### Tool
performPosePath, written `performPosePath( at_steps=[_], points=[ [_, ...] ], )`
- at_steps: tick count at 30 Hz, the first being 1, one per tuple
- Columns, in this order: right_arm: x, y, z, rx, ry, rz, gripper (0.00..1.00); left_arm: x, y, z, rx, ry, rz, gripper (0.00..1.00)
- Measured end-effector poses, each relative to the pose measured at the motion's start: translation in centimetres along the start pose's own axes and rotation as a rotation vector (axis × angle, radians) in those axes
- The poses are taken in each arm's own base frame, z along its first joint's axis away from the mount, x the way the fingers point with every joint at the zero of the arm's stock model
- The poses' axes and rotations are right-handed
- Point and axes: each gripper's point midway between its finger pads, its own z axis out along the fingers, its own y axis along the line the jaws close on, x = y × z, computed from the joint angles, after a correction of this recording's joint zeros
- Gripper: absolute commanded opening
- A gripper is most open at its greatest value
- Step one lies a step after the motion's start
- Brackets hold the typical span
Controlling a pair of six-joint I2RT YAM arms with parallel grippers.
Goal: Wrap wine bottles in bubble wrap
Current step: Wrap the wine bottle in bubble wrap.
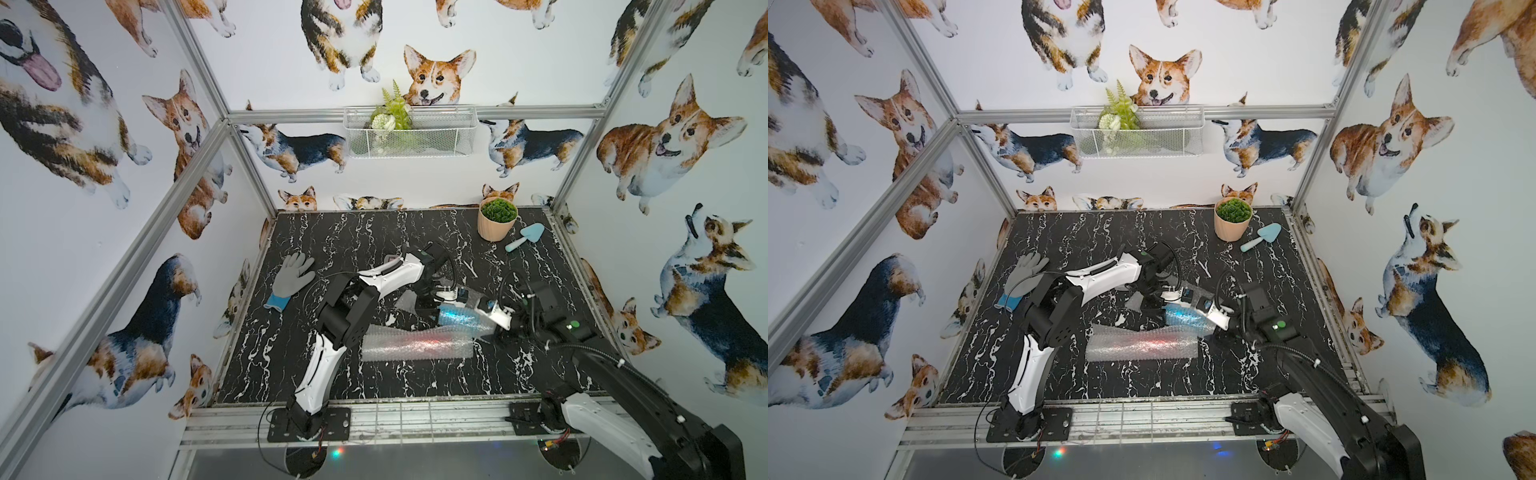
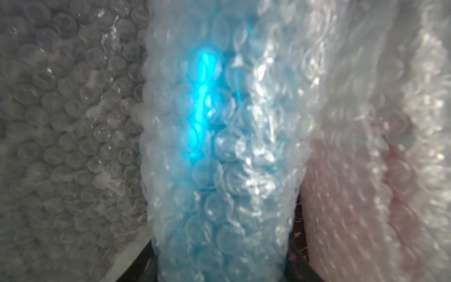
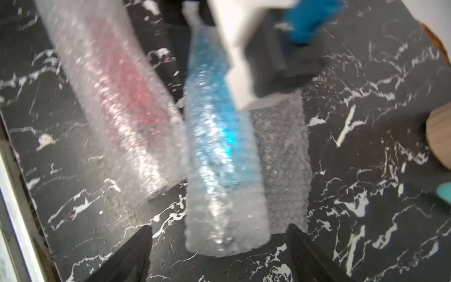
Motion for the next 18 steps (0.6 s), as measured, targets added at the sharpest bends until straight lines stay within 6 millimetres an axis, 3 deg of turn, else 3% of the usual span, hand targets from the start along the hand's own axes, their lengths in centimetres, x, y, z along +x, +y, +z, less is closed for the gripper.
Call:
performPosePath(
  at_steps=[4, 8, 12, 18],
  points=[
    [-0.7, 0.0, 0.8, 0.042, 0.017, -0.172, 0.87, 0.2, -0.3, 0.0, 0.054, 0.009, -0.069, 0.49],
    [0.4, -0.2, 2.5, 0.082, 0.069, -0.288, 0.86, 0.1, -0.6, -0.1, 0.099, 0.007, -0.135, 0.49],
    [0.4, -0.2, 4.3, 0.059, 0.109, -0.369, 0.86, 0.1, -0.9, -0.2, 0.148, 0.002, -0.182, 0.49],
    [1.2, -1.9, 7.2, 0.083, 0.192, -0.417, 0.86, 0.1, -1.0, -0.1, 0.206, -0.011, -0.242, 0.49]
  ],
)
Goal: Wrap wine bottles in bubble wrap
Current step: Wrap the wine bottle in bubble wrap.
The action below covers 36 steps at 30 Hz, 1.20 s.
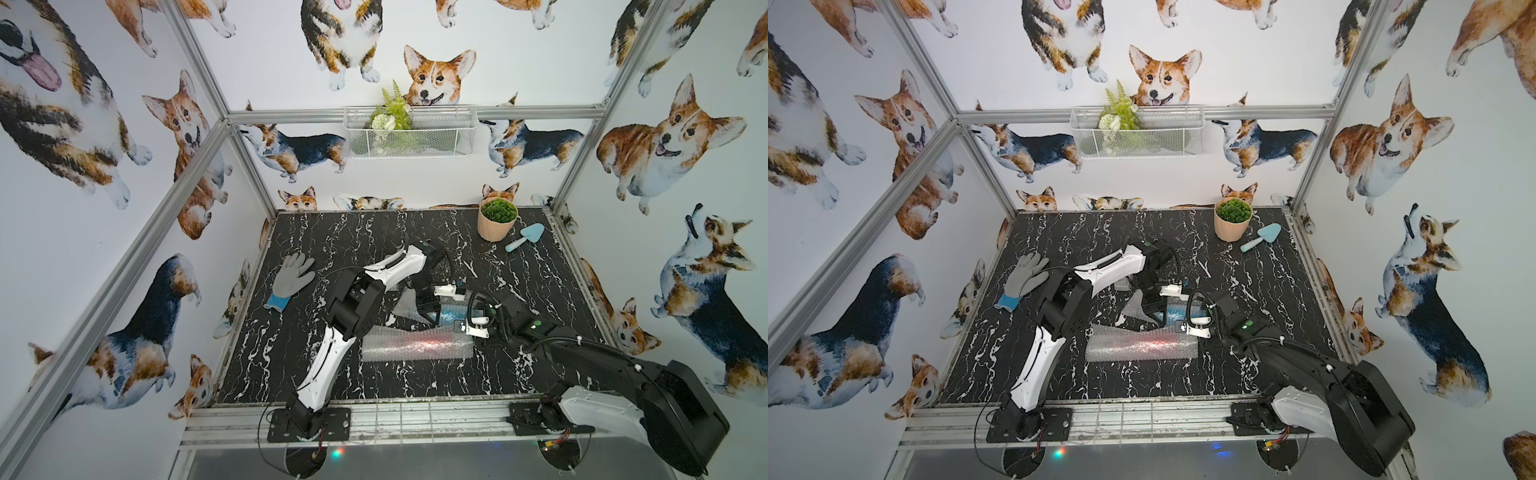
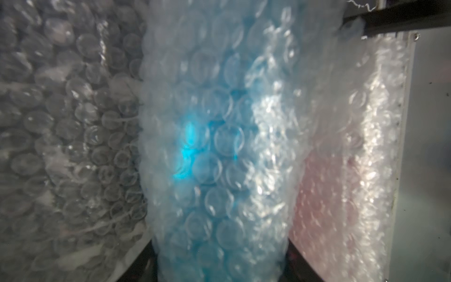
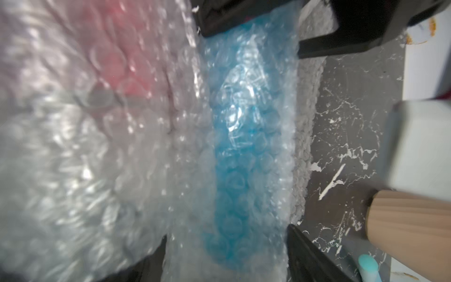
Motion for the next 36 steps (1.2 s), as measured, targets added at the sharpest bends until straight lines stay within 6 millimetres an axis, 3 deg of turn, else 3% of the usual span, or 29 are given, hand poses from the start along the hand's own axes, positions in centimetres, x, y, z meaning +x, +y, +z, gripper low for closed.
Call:
performPosePath(
  at_steps=[5, 13, 18, 21, 28, 36],
  points=[
    [-0.4, -0.5, 1.7, -0.002, 0.001, -0.015, 0.79, -0.1, 0.0, 0.0, 0.036, -0.011, -0.027, 0.49],
    [-1.2, -1.0, 2.1, 0.001, -0.026, -0.01, 0.68, -0.3, -0.1, 0.1, 0.07, -0.011, -0.054, 0.5],
    [-1.1, -1.5, 2.2, -0.001, -0.032, 0.029, 0.49, -0.6, -0.1, -0.1, 0.075, -0.018, -0.073, 0.6],
    [-1.0, -1.8, 1.9, 0.003, -0.038, 0.061, 0.43, -0.9, -0.2, -0.5, 0.067, -0.03, -0.072, 0.65],
    [-0.5, -2.2, 1.2, -0.023, -0.06, 0.142, 0.4, -2.3, -0.6, -3.1, -0.009, -0.089, -0.022, 0.8],
    [0.1, -2.9, 1.0, -0.122, -0.097, 0.304, 0.41, -3.6, -0.3, -6.3, -0.18, -0.168, 0.062, 0.84]
  ],
)
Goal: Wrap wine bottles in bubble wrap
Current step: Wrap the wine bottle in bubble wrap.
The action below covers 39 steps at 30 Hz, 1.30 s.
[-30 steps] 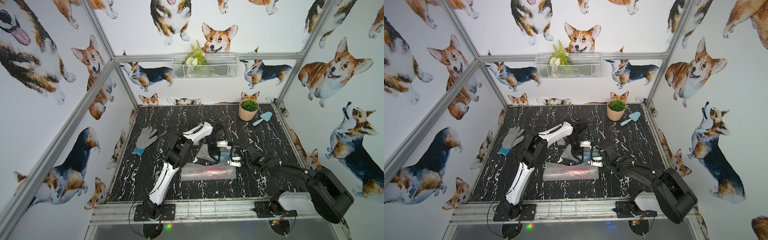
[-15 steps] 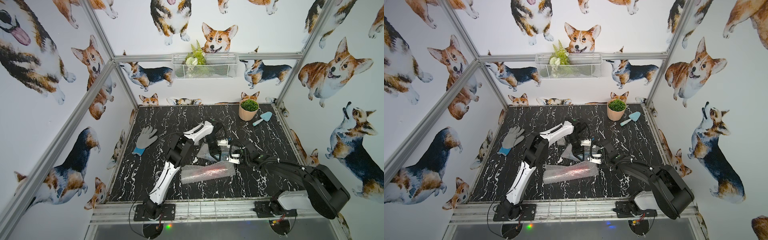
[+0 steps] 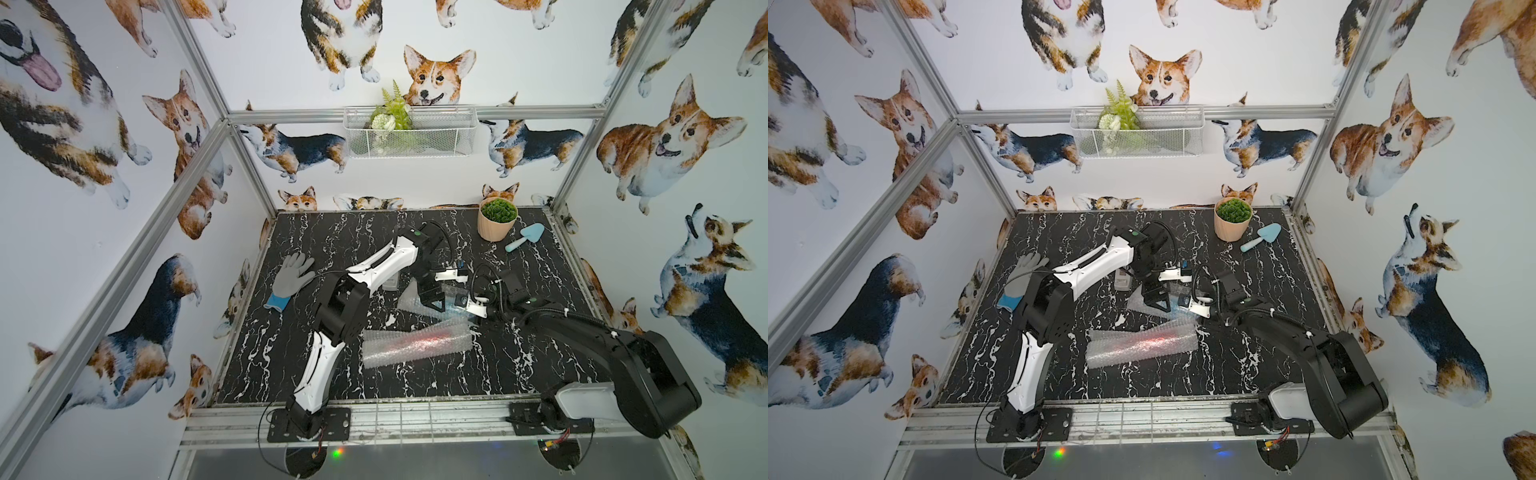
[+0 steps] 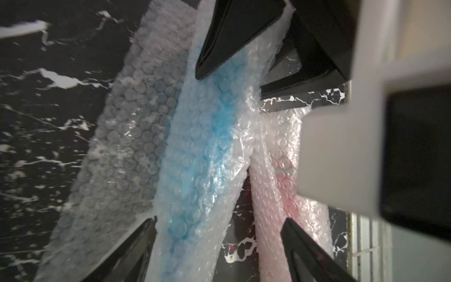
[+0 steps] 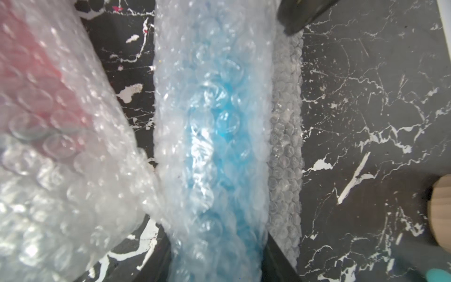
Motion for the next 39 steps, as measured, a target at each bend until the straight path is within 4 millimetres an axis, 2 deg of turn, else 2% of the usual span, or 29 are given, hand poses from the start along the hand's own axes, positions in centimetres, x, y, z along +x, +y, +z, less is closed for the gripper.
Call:
performPosePath(
  at_steps=[5, 10, 16, 20, 25, 29, 35, 38, 39],
  points=[
    [-0.2, -0.4, 0.2, -0.074, -0.026, 0.09, 0.42, -0.2, 1.0, -0.2, -0.079, -0.021, 0.036, 0.85],
    [-0.5, -0.8, 0.2, -0.157, -0.039, 0.19, 0.45, -0.6, 1.2, -0.7, -0.123, -0.058, 0.078, 0.85],
    [-0.4, -0.9, 0.6, -0.262, 0.012, 0.268, 0.49, -0.8, 2.3, -0.2, -0.136, -0.066, 0.092, 0.82],
    [0.1, -0.3, 0.6, -0.329, 0.051, 0.313, 0.55, -1.0, 3.1, 0.4, -0.135, -0.065, 0.091, 0.81],
    [1.5, 1.3, 0.2, -0.409, 0.115, 0.411, 0.6, -0.1, 2.4, 1.0, -0.111, -0.048, 0.111, 0.8],
    [1.8, 1.0, 0.5, -0.462, 0.139, 0.478, 0.6, 0.5, 1.0, 1.0, -0.106, -0.051, 0.139, 0.8],
    [1.9, 1.0, 0.4, -0.488, 0.146, 0.528, 0.63, 0.2, 1.1, -0.5, -0.18, -0.076, 0.178, 0.8],
    [2.0, 1.0, 0.2, -0.495, 0.147, 0.549, 0.62, 0.1, 0.6, -0.3, -0.169, -0.088, 0.185, 0.79],
    [2.0, 1.0, 0.2, -0.5, 0.147, 0.563, 0.66, -0.1, 0.5, -0.1, -0.159, -0.094, 0.19, 0.78]
  ],
)
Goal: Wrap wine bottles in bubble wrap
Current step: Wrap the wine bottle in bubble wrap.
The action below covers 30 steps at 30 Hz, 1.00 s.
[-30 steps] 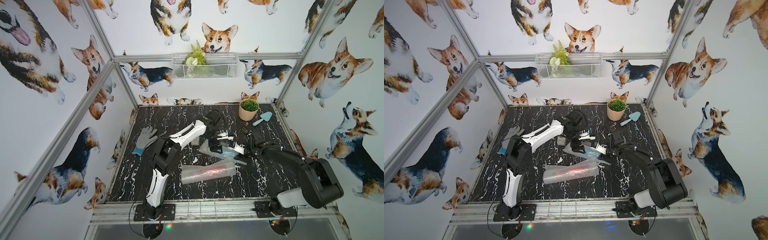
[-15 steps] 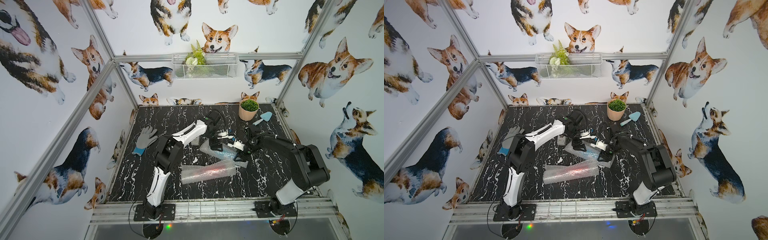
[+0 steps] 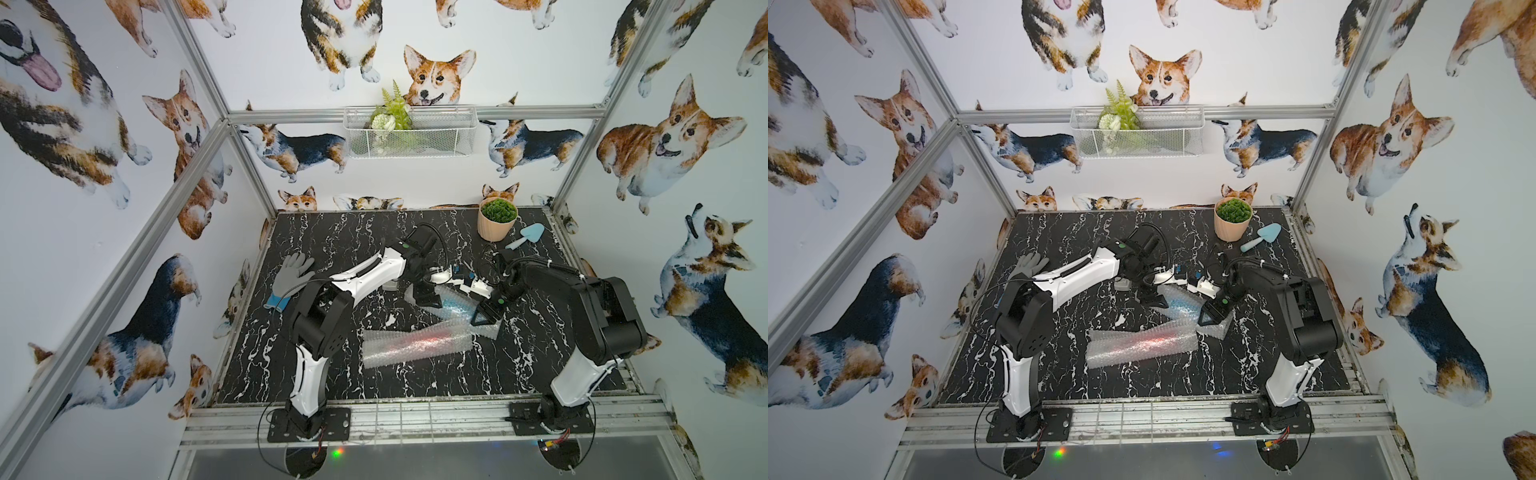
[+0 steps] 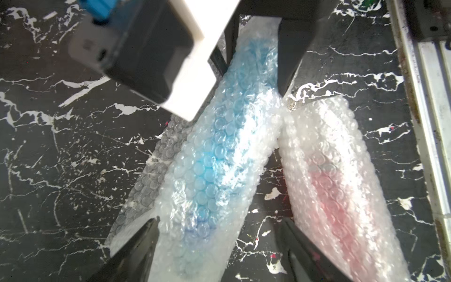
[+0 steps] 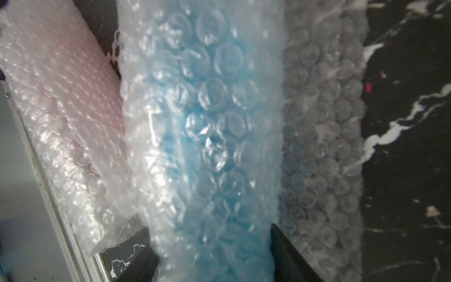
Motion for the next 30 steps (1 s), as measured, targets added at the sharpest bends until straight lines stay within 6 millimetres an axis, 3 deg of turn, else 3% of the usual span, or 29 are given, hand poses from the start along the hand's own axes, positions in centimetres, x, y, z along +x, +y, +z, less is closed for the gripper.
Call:
performPosePath(
  at_steps=[8, 14, 21, 30],
  points=[
    [0.2, -0.1, -0.1, -0.028, 0.015, 0.071, 0.69, -1.0, -1.7, 2.8, 0.111, -0.027, 0.018, 0.77],
    [0.5, -0.4, -0.3, -0.022, 0.021, 0.09, 0.74, -0.6, -1.2, 4.2, 0.154, -0.016, 0.006, 0.76],
    [-0.7, -1.0, -2.6, 0.055, -0.071, 0.099, 0.79, -0.1, -0.7, 5.3, 0.184, -0.013, -0.01, 0.75],
    [-1.5, -1.1, -6.5, 0.168, -0.204, 0.099, 0.8, -0.6, -1.1, 3.9, 0.193, -0.014, -0.023, 0.76]
  ],
)
